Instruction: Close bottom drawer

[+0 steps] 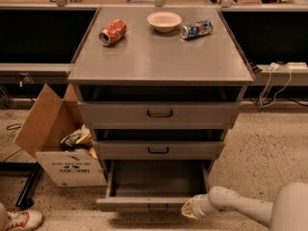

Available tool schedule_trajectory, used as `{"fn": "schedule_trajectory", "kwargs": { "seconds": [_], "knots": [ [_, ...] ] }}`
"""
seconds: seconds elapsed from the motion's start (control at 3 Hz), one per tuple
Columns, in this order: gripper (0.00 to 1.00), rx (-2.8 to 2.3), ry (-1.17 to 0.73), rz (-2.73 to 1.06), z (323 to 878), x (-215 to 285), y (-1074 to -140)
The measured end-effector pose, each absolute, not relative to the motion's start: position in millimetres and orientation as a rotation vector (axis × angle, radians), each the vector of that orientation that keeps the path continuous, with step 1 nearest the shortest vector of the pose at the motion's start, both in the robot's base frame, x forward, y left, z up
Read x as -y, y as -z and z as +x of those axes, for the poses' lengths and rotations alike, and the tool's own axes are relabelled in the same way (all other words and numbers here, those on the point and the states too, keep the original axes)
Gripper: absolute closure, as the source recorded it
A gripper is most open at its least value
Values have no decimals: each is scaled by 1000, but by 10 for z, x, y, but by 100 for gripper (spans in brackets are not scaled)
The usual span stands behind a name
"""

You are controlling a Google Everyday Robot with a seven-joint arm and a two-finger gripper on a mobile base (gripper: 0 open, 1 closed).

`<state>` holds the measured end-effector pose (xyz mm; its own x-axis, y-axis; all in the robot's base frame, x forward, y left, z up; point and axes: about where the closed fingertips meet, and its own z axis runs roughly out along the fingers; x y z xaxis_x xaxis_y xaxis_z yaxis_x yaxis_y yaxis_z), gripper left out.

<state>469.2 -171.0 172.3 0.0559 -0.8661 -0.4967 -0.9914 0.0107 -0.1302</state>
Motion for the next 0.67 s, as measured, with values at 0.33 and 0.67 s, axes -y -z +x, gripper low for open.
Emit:
{"fn": "schedule_trajectory", "kwargs": {
  "seconds": [0.33, 0.67],
  "knots": [
    [100, -1875, -339, -1870, 4807, 1695, -1635],
    [77, -1875, -339, -1870, 4804, 1695, -1635]
  ]
}}
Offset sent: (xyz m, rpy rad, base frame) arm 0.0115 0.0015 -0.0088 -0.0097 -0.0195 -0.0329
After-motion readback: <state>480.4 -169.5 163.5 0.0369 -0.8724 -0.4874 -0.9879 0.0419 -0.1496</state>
